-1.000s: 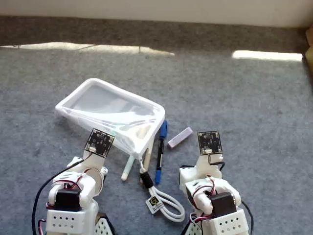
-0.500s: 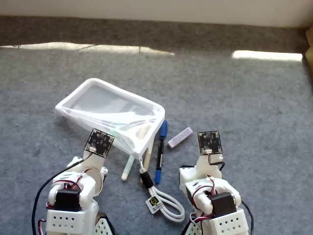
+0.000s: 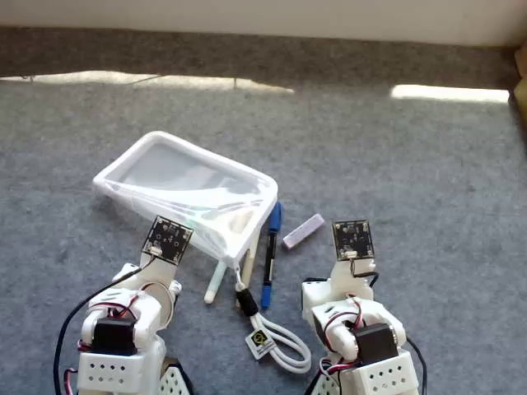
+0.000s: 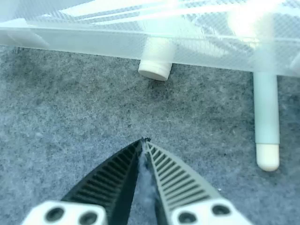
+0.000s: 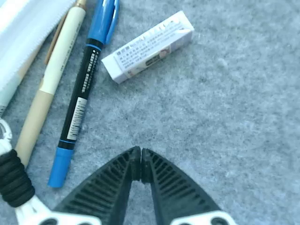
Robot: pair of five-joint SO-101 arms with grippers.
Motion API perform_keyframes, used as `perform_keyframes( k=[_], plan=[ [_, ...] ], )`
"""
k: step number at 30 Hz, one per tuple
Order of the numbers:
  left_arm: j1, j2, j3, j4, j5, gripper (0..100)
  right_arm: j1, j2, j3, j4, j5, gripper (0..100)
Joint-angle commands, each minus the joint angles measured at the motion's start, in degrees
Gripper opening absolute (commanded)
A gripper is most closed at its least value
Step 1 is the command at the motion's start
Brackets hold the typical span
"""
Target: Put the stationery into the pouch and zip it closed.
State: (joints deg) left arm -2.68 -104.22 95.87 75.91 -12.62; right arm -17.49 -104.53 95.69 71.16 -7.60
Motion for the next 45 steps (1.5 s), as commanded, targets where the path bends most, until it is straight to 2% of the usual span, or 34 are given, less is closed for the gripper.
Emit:
perform_keyframes(
  k=[1,38,45],
  plan=[
    [-0.3,-0.9,1.3,0.2,0.7,1,0.7,-0.7,7.5,0.4,-0.4,1.1],
    [-0.1,-0.9,1.3,0.1,0.5,1,0.4,-0.7,7.4,0.4,-0.6,1.1],
    [-0.6,-0.9,0.0,-2.8,0.5,1,0.3,-0.7,7.4,0.5,-0.7,1.1]
  ],
)
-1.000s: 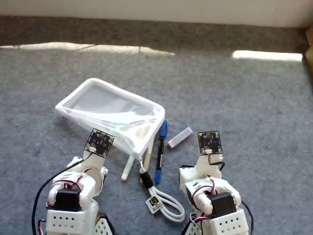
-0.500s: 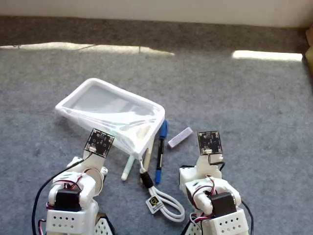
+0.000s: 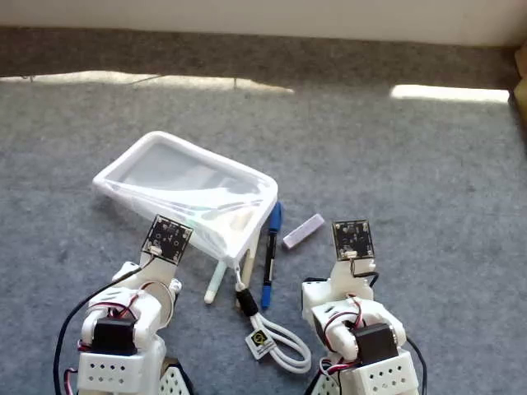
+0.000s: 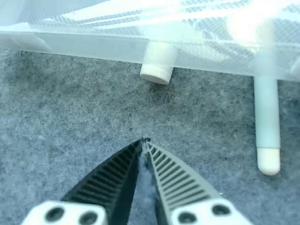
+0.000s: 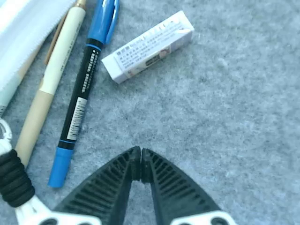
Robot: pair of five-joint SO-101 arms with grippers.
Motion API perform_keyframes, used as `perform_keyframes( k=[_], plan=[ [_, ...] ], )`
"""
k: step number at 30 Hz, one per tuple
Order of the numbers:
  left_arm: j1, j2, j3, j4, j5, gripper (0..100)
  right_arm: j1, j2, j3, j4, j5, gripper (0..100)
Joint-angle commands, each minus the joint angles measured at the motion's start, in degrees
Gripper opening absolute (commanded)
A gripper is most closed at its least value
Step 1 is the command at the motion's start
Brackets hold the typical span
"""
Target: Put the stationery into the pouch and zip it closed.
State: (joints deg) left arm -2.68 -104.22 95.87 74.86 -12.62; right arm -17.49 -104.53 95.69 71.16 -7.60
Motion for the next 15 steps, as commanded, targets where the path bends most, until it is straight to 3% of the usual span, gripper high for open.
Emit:
perform_keyframes(
  k=[1,5,11,15],
  plan=[
    [-0.6,-0.9,-0.5,-1.8,0.4,1,0.3,-0.7,7.4,0.5,-0.5,1.1],
    [-1.6,-0.9,-3.6,-1.3,0.5,1,0.3,-0.7,7.4,0.5,-0.4,1.1],
    [-10.2,-0.9,-5.8,-0.9,0.7,1,7.1,-0.7,-0.2,-0.3,0.5,1.5],
    [-10.8,-0.9,-5.8,-0.8,0.7,1,7.0,-0.7,-8.7,-0.7,13.1,1.5]
  ],
)
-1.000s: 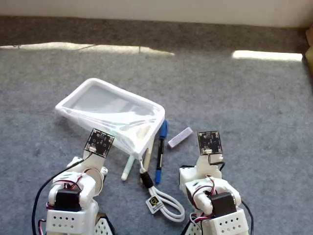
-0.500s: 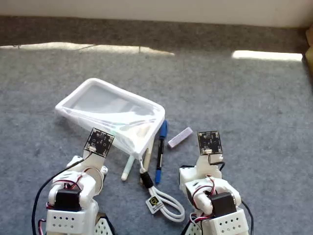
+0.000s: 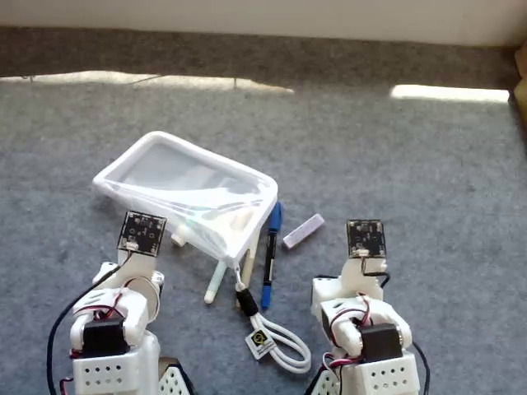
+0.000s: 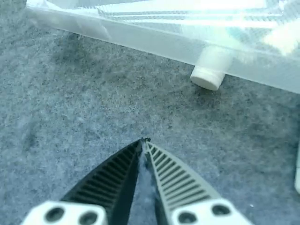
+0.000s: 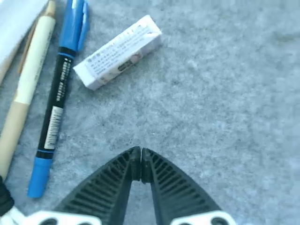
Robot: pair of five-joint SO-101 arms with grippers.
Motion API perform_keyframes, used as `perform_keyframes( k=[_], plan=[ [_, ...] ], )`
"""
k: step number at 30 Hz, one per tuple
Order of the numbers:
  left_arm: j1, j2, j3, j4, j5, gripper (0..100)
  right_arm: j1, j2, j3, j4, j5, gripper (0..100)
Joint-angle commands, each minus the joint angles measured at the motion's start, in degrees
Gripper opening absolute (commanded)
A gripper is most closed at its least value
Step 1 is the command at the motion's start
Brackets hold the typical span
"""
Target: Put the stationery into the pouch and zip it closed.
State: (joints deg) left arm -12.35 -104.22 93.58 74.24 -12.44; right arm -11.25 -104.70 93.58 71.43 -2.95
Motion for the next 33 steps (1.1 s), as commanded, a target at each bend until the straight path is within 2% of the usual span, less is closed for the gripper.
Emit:
perform_keyframes(
  k=[1,11,17,28,31,33],
  plan=[
    [-1.1,-0.9,-3.4,-0.3,0.5,1,0.7,-0.5,-8.2,-1.5,10.7,1.5],
    [-2.3,-0.9,-2.9,-0.4,0.5,1,0.4,0.0,-21.1,-4.8,14.3,3.1],
    [-2.3,-0.9,-2.7,-0.4,0.4,1,-9.2,3.0,-28.4,-2.3,14.7,3.2],
    [-2.4,-0.9,-0.6,-2.8,0.4,1,-22.6,29.3,-38.7,2.2,14.1,3.4],
    [-2.4,-0.9,-0.6,-2.8,0.3,1,-25.4,33.3,-38.7,2.2,9.4,4.2],
    [-2.4,-0.9,-0.6,-2.8,0.3,1,-26.9,35.9,-38.7,2.1,7.2,8.1]
  ],
)
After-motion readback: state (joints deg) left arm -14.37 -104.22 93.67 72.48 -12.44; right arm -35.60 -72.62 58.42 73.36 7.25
